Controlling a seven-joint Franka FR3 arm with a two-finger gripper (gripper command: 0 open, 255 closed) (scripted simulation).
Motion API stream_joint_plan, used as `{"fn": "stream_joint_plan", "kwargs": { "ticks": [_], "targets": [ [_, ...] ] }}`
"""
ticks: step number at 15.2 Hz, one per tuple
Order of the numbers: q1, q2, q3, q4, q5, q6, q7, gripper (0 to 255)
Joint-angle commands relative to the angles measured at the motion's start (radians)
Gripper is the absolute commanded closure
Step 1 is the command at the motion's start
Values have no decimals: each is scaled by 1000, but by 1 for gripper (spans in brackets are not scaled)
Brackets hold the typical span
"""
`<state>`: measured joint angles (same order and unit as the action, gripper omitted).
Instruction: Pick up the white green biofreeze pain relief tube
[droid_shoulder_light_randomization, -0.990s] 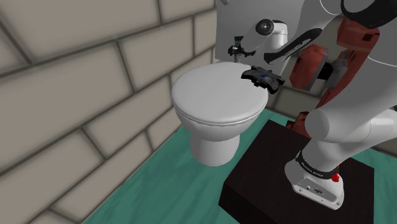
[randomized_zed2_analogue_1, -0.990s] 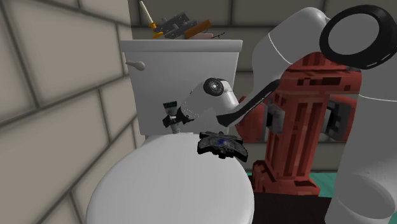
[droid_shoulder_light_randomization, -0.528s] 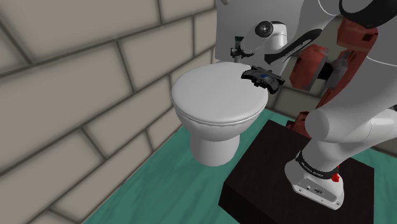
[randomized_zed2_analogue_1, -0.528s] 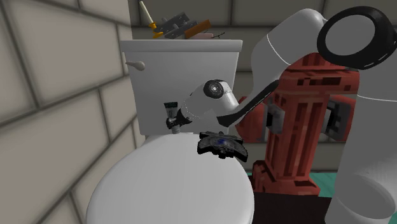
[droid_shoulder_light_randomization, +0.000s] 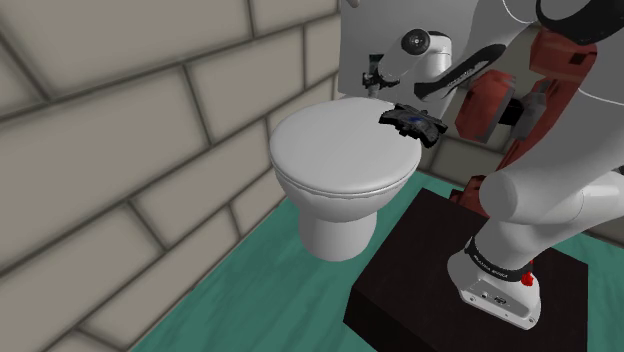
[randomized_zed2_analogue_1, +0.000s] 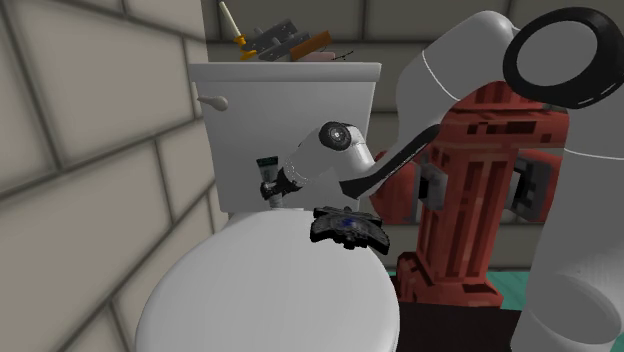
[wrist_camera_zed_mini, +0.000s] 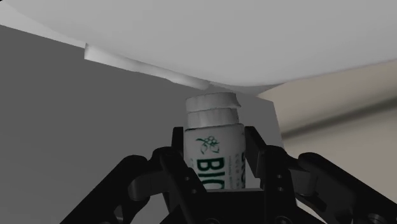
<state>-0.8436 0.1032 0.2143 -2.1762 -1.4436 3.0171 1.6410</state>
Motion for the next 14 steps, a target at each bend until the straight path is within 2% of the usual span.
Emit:
{"fn": "stream_joint_plan", "kwargs": {
  "ticks": [1, 12, 14],
  "targets": [
    [-6, -22, 5, -12, 84, 2, -81, 255],
    [-11, -126, 36, -47, 525, -33, -491, 255],
    [-9, -127, 35, -47, 531, -34, -497, 255]
  ]
}}
